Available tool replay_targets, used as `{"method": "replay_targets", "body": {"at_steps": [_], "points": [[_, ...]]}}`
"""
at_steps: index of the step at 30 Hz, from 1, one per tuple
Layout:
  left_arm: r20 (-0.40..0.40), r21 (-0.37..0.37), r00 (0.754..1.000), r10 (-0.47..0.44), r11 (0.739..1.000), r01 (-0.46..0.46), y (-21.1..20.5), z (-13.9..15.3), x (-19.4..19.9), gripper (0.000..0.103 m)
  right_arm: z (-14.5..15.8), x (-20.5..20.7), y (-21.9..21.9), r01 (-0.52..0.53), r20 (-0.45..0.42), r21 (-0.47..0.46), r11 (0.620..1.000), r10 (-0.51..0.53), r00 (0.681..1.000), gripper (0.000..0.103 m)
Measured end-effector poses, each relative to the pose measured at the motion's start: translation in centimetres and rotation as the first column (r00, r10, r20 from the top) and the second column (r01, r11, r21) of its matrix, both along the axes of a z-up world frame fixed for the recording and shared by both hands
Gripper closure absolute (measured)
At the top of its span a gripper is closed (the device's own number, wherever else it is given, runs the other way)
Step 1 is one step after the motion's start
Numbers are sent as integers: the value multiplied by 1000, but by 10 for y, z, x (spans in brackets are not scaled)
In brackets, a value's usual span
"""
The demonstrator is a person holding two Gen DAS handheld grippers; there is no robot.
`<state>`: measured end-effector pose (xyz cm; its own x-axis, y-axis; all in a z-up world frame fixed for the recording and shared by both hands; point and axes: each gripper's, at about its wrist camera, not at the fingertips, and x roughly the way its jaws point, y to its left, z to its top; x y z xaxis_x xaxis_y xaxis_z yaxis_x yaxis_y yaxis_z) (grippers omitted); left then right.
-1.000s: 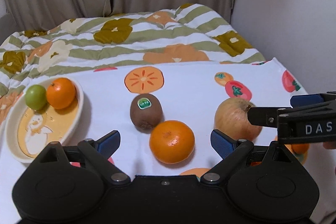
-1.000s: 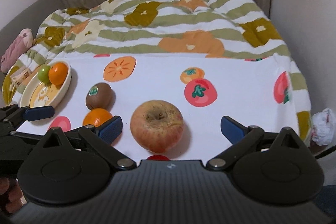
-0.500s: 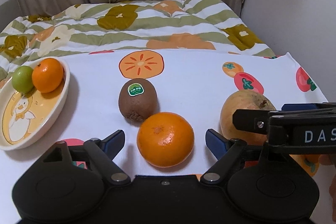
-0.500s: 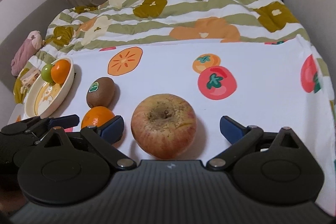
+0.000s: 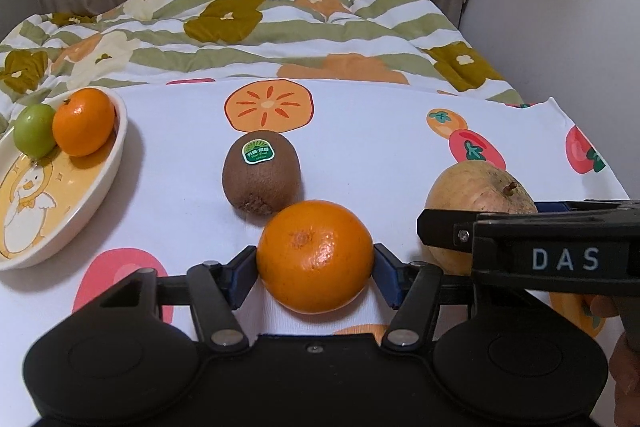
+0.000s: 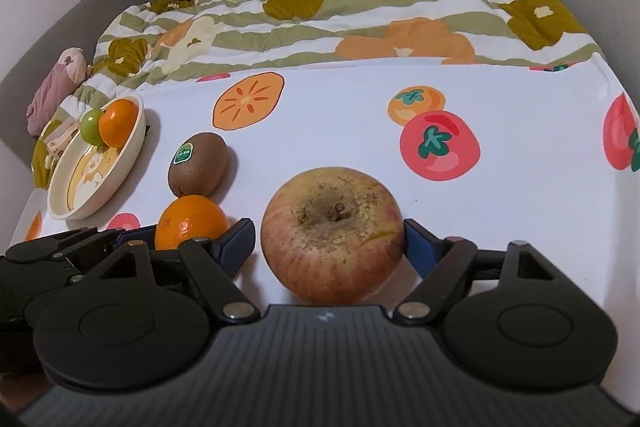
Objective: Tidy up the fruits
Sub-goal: 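Grasp the large apple with the right tool while the left tool lifts the orange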
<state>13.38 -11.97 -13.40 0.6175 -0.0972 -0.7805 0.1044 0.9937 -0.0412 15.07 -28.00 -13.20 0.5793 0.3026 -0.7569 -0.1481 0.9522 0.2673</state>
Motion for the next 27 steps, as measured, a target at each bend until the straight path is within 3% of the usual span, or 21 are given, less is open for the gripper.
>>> {"method": "replay_targets", "body": {"at_steps": [15,27], "points": [[-5,24,1000,31,999,-31,14,9,-12,39,5,-2,6,-16,16,-58,998,17,1000,14],[58,6,998,36,999,-36,32,56,-35,39,53,-24,23,-38,95,-61,997,43,995,14]]}}
